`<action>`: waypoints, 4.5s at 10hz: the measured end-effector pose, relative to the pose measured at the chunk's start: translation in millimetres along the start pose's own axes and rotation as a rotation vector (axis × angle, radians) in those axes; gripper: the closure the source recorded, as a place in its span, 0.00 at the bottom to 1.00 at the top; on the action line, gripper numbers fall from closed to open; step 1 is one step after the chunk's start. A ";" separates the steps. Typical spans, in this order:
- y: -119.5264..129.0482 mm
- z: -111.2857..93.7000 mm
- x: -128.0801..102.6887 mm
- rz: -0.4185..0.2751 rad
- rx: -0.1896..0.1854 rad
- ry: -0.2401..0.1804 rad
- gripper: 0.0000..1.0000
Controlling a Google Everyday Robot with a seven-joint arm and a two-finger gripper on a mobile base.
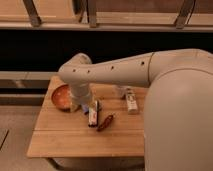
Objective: Place the eraser in the ceramic cup
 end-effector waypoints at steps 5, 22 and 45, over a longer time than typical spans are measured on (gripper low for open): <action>0.0 0.0 0.0 0.000 0.000 0.000 0.35; -0.6 -3.8 -6.0 -0.019 0.008 -0.026 0.35; -81.7 119.7 -111.2 0.006 -0.258 -0.082 0.35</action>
